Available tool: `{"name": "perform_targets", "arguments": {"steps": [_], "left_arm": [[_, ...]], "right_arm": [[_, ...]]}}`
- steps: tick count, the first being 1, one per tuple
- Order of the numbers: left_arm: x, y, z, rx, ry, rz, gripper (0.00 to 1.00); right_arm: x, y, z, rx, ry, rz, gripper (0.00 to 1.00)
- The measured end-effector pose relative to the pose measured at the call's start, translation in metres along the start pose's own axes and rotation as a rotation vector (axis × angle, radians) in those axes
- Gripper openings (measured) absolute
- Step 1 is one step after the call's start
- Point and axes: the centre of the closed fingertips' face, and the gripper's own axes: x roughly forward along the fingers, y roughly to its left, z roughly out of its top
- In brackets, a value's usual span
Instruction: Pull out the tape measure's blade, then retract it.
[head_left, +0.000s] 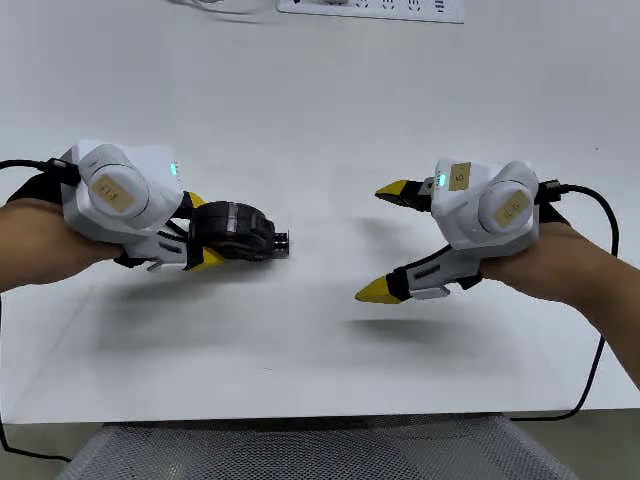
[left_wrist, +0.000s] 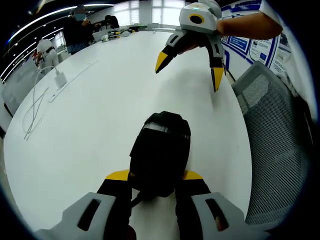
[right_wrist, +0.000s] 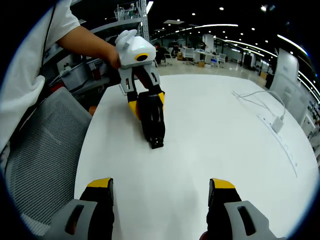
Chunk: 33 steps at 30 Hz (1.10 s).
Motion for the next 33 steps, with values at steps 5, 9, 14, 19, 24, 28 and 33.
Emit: {"name": "perform_targets", "arguments": {"steps": [5, 9, 14, 19, 24, 28, 33], "left_arm": [[0.0, 0.0, 0.0, -0.004, 0.008, 0.002, 0.28], [0.0, 0.0, -0.001, -0.007, 0.023, 0.004, 0.28], [0.0, 0.0, -0.001, -0.008, 0.017, 0.004, 0.28], [0.0, 0.0, -0.001, -0.013, 0.016, 0.001, 0.28], [0.001, 0.0, -0.001, -0.018, 0.013, -0.005, 0.28], [0.001, 0.0, -0.001, -0.018, 0.009, -0.007, 0.28], [0.0, 0.0, -0.001, -0.018, 0.01, -0.006, 0.28]], "right_arm": [[0.012, 0.0, 0.007, -0.017, -0.017, 0.017, 0.72], [0.022, -0.001, 0.014, -0.026, -0.036, 0.032, 0.68], [0.033, 0.0, 0.022, -0.042, -0.056, 0.046, 0.59], [0.045, -0.003, 0.023, -0.055, -0.064, 0.053, 0.54], [0.056, -0.001, 0.027, -0.078, -0.068, 0.067, 0.49], [0.061, -0.002, 0.032, -0.095, -0.082, 0.065, 0.44], [0.069, -0.001, 0.036, -0.108, -0.085, 0.08, 0.38]]}}
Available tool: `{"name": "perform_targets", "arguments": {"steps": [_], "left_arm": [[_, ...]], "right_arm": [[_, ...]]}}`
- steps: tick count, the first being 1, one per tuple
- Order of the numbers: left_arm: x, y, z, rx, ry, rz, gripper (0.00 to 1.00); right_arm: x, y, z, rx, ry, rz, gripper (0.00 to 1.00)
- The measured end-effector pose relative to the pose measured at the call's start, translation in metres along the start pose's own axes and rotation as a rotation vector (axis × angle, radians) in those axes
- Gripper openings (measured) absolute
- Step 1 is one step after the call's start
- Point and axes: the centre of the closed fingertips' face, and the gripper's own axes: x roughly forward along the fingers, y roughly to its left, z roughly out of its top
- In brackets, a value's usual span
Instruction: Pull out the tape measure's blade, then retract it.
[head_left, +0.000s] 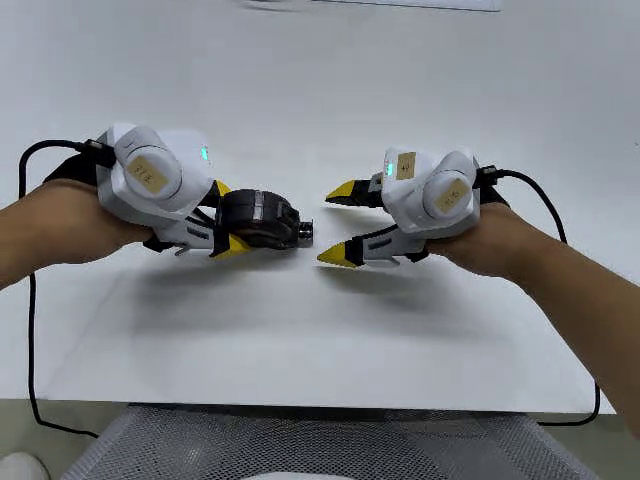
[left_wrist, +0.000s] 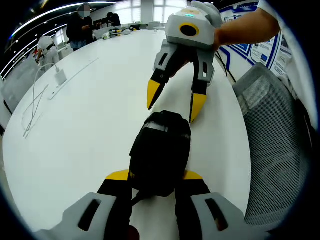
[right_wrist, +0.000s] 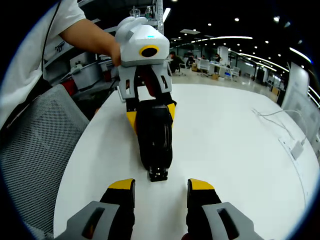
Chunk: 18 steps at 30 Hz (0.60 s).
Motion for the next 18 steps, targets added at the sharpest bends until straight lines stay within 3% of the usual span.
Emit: {"name": "perform_targets", "arguments": {"steps": [18], "left_arm": [[0.0, 0.0, 0.001, 0.0, 0.002, -0.004, 0.28]], "right_arm": [[0.012, 0.004, 0.01, -0.034, -0.034, 0.029, 0.24]]}}
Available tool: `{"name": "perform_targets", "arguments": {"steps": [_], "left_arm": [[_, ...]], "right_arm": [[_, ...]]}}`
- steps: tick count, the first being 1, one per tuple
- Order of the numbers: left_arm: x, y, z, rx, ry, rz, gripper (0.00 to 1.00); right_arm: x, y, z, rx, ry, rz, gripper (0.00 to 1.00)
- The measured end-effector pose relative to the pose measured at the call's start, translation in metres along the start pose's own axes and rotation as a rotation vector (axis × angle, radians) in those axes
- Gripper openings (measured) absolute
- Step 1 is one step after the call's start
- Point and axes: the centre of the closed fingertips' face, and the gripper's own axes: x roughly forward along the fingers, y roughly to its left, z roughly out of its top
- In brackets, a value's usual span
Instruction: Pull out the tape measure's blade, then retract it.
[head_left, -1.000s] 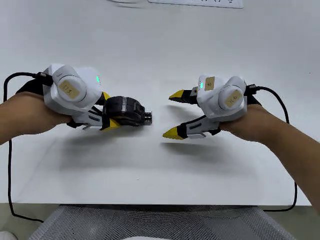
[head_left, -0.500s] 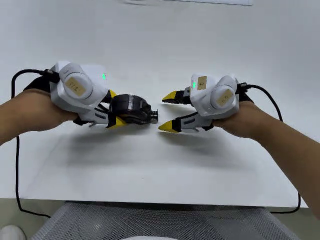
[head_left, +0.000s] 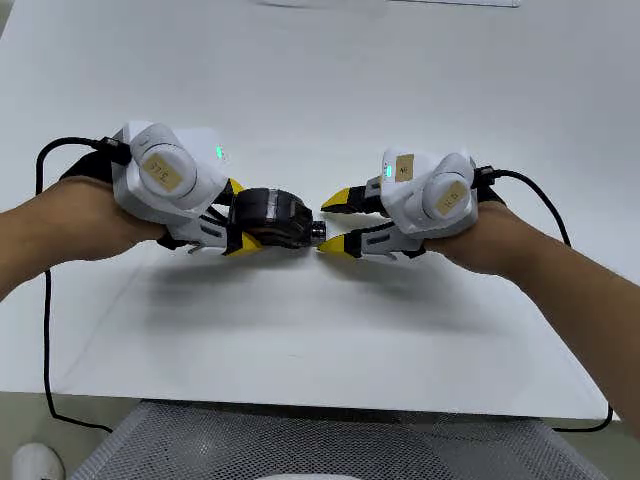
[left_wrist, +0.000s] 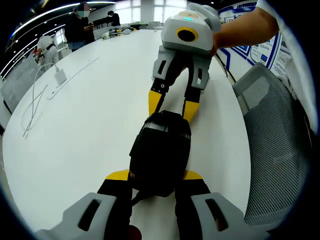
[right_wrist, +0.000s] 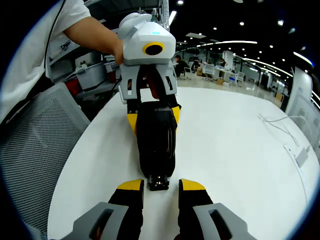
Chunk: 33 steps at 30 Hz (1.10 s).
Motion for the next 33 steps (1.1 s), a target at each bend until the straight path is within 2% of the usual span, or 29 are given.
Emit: {"name": "perform_targets", "arguments": {"steps": [3, 7, 15, 33], "left_arm": [[0.0002, -0.0002, 0.0001, -0.001, 0.002, -0.002, 0.28], [0.0004, -0.0001, 0.0, 0.0, 0.004, -0.003, 0.28], [0.0004, -0.0006, -0.0001, 0.0, 0.003, -0.002, 0.28], [-0.0004, -0.0002, -0.0009, 0.004, 0.01, 0.004, 0.28]], "right_arm": [[0.002, 0.0012, 0.0015, -0.014, -0.008, 0.008, 0.18], [0.0037, 0.0018, -0.0004, -0.01, 0.0, 0.017, 0.16], [0.0068, 0.0031, -0.0007, 0.001, -0.011, 0.023, 0.13], [0.0083, 0.0018, -0.0016, -0.026, -0.006, 0.012, 0.1]]}}
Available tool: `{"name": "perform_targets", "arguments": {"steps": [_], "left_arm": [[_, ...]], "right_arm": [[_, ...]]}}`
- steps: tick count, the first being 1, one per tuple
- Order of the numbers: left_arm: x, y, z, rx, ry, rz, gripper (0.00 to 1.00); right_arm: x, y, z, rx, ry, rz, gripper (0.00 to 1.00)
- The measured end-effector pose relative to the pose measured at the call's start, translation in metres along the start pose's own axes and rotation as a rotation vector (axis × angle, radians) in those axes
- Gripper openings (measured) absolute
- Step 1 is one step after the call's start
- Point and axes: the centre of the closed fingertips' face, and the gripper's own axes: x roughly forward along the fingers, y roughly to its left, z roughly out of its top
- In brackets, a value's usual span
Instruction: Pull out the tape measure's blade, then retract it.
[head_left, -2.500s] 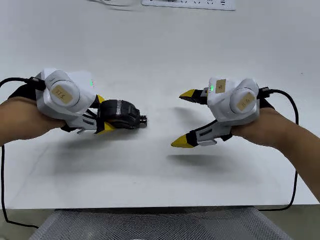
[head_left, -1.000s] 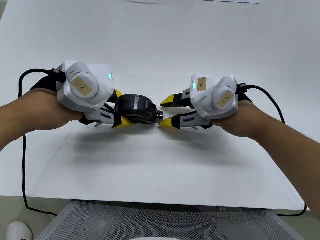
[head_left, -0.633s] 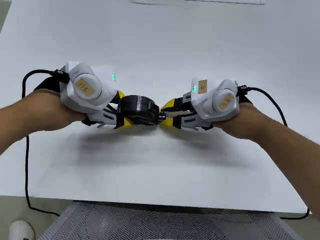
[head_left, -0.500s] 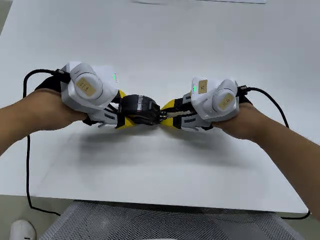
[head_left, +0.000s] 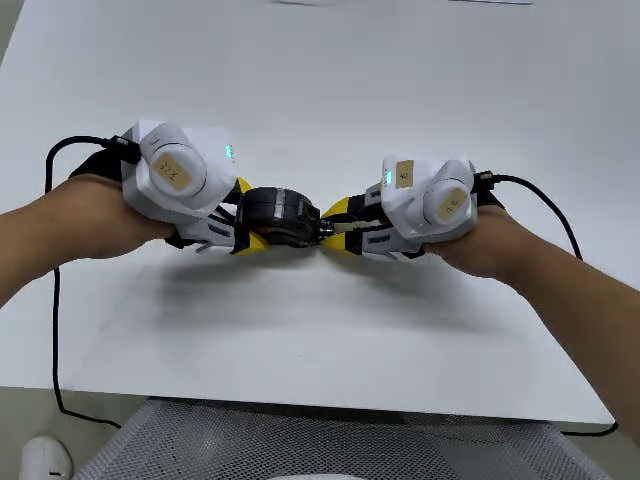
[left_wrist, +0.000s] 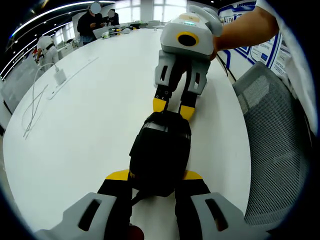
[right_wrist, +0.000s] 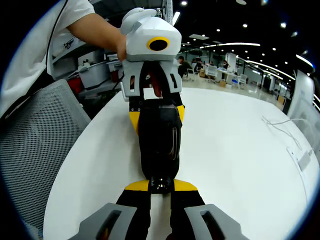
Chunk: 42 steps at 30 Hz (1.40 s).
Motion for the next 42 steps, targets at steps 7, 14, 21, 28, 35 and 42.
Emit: {"name": "perform_targets", "arguments": {"steps": [7, 14, 21, 28, 35, 42], "left_arm": [[0.0, 0.0, 0.0, 0.001, -0.006, -0.004, 0.28], [0.0, 0.0, 0.001, 0.015, -0.011, -0.005, 0.28], [0.0, -0.001, 0.0, 0.023, -0.01, -0.006, 0.28], [0.0, -0.001, 0.0, 0.02, -0.012, -0.01, 0.28], [0.0, -0.001, 0.001, 0.021, -0.013, -0.009, 0.28], [0.001, -0.001, 0.001, 0.017, -0.014, -0.01, 0.28]], "right_arm": [[-0.001, -0.002, -0.002, -0.015, 0.003, -0.006, 0.09], [-0.002, -0.001, -0.002, -0.023, 0.008, 0.001, 0.09], [-0.004, 0.002, -0.001, -0.037, 0.015, 0.004, 0.1], [-0.011, 0.003, -0.002, -0.03, 0.017, -0.001, 0.1], [-0.017, 0.004, -0.008, -0.028, 0.028, -0.005, 0.1], [-0.023, 0.004, -0.013, -0.028, 0.04, -0.008, 0.09]]}}
